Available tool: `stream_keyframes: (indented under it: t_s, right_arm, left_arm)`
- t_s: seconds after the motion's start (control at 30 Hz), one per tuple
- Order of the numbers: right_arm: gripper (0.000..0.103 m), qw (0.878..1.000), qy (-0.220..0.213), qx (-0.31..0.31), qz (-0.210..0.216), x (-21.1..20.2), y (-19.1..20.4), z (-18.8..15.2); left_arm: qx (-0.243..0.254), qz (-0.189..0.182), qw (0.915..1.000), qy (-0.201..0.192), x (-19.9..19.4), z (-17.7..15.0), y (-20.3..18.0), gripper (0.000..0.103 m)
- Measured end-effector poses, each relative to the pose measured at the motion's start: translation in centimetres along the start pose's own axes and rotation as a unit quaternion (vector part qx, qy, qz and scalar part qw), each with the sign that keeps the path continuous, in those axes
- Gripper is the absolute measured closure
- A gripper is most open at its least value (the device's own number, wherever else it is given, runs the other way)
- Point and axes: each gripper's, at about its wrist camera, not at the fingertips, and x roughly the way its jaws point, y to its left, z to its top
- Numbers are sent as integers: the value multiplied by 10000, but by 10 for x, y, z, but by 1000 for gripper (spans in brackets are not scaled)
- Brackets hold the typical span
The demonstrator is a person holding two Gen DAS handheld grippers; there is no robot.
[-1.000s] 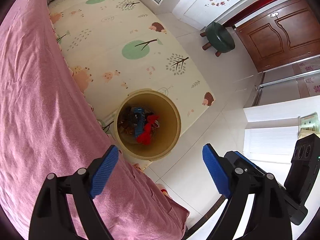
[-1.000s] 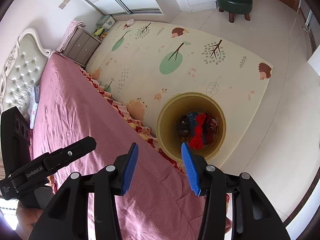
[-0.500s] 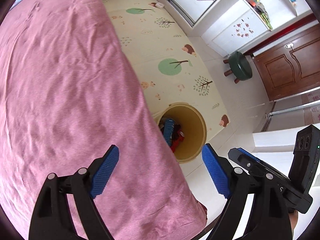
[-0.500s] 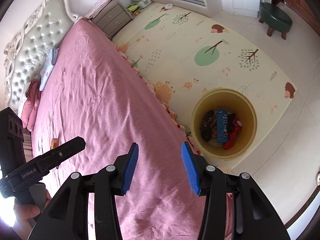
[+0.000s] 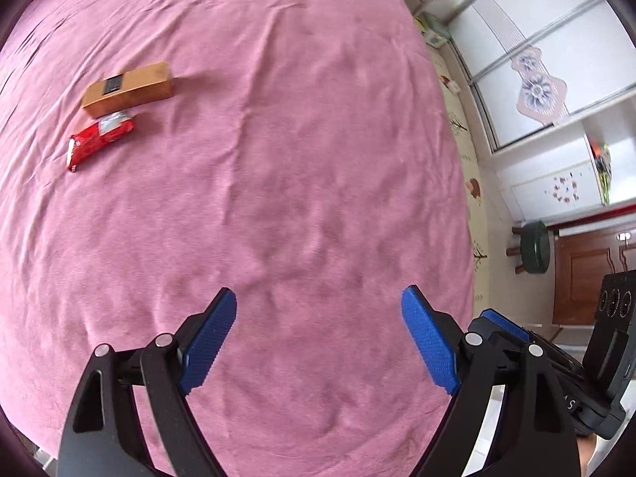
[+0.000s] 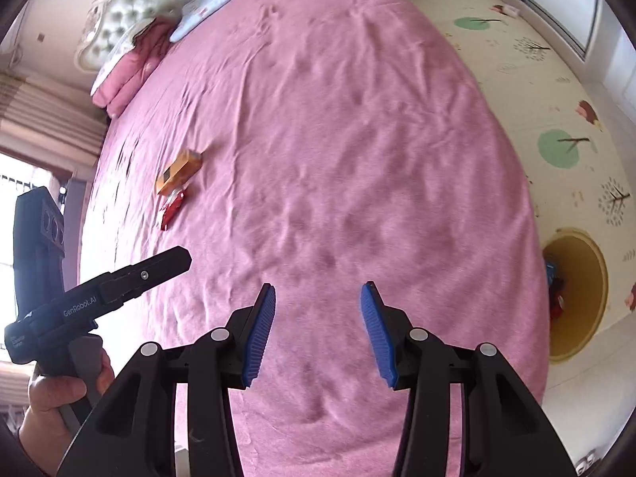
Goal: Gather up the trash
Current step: 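Move both open grippers back to the red tube and gold box, then grasp the red tube with the left gripper while the right grasps the gold box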
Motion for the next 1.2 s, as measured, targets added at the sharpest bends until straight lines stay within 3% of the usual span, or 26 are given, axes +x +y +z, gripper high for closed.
stream_keyframes:
  t_s: [0.2,0.37,0.6,0.7,0.97,1.13,1.2]
  right_arm:
    - [58,9979,350,-535,83,50,66,30]
    - [58,9942,585,-893,135,90,109,54]
    - [58,9882,802,-1284,234,141,156,93]
    - [57,9853,824,-1475,242,157,171,109]
    - [54,9806,881,-1731,256,182,183,141]
    - [54,9773,944,-1887,190,195,185,151]
    - [54,9754,971,-1972,159,200,188,153]
  left_arm:
    - [-1014,144,9941,-347,-16,24,91,19]
    - [-1989,-17,9784,-556,-18,42,151,20]
    - [-2813,-97,9576,-620,2,72,201,20]
    - [-3352,-270,9403,-528,20,81,221,19]
    - [-4834,-427,8735,-384,61,90,260,19]
    - [-5270,-204,8491,-285,80,103,271,18]
    - [-5464,-152,8372,-190,88,108,276,12]
